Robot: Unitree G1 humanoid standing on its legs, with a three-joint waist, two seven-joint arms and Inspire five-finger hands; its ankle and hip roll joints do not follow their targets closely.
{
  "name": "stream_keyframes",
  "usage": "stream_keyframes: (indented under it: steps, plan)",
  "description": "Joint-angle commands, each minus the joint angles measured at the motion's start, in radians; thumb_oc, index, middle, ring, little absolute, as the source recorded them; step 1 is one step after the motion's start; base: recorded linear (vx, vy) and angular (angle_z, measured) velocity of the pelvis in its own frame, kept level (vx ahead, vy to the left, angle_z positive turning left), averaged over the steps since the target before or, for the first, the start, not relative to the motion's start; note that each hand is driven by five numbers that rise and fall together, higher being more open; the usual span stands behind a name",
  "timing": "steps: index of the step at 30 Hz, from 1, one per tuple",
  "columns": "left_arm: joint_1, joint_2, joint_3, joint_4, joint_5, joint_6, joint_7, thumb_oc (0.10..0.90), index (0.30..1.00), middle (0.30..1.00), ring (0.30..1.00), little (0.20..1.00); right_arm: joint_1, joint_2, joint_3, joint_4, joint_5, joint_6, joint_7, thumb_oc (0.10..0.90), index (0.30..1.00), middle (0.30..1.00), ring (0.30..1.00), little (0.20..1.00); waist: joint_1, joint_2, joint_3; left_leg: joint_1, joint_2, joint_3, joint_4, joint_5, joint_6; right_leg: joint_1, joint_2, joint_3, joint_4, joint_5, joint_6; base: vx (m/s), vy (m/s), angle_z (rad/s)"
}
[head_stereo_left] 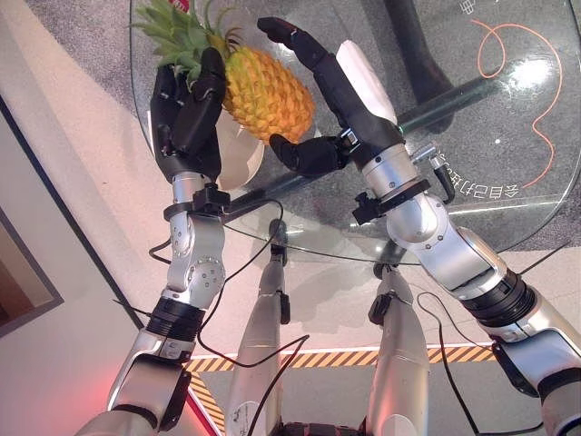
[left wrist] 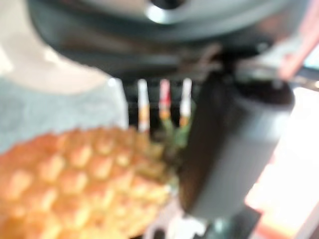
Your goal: Pick up the fruit to the plate
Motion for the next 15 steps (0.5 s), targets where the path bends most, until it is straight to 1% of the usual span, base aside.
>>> stream_keyframes:
  steps: [1,8,9,10,15]
  plan:
    - [-0.097,0.010,0.071,-0.132,0.108,-0.159,0.030,0.100,0.300,0.300,0.300,0.200,-0.081,0.021,-0.038,-0.122,-0.019,-0.094,-0.030,0.800,0.900,0.900,0.900,0.900,0.016,0.005,-0.027,0.018,0.060,-0.025,0.039,-0.031,-0.050,0.039,-0.039,0.032,-0.060,0.090,0.071,0.00,0.000,0.00]
    - [-0.099,0.003,0.091,-0.114,0.177,-0.174,0.128,0.100,0.300,0.300,0.300,0.200,-0.090,0.036,-0.033,-0.120,-0.022,-0.084,-0.036,0.800,0.900,0.900,0.900,0.900,0.019,0.002,-0.027,0.021,0.063,-0.024,0.033,-0.026,-0.052,0.043,-0.035,0.032,-0.060,0.088,0.069,0.00,0.000,0.00]
    - [-0.096,0.002,0.092,-0.112,0.180,-0.176,0.133,0.100,0.300,0.300,0.300,0.200,-0.088,0.037,-0.032,-0.118,-0.022,-0.084,-0.036,0.800,0.900,0.900,0.900,0.900,0.020,0.002,-0.027,0.029,0.064,-0.023,0.033,-0.033,-0.054,0.050,-0.035,0.033,-0.057,0.081,0.070,0.00,0.000,0.00]
    - [-0.101,0.001,0.097,-0.107,0.186,-0.178,0.143,0.100,0.300,0.300,0.300,0.200,-0.095,0.038,-0.032,-0.117,-0.021,-0.083,-0.037,0.800,0.900,0.900,0.900,0.900,0.020,0.001,-0.027,0.019,0.063,-0.024,0.033,-0.024,-0.052,0.041,-0.035,0.032,-0.059,0.090,0.068,0.00,0.000,0.00]
    - [-0.099,-0.002,0.109,-0.095,0.241,-0.203,0.224,0.100,0.300,0.300,0.300,0.200,-0.092,0.047,-0.028,-0.112,-0.024,-0.084,-0.050,0.800,0.900,0.900,0.900,0.900,0.021,0.000,-0.027,0.033,0.067,-0.019,0.024,-0.029,-0.055,0.053,-0.033,0.032,-0.060,0.081,0.070,0.00,0.000,0.00]
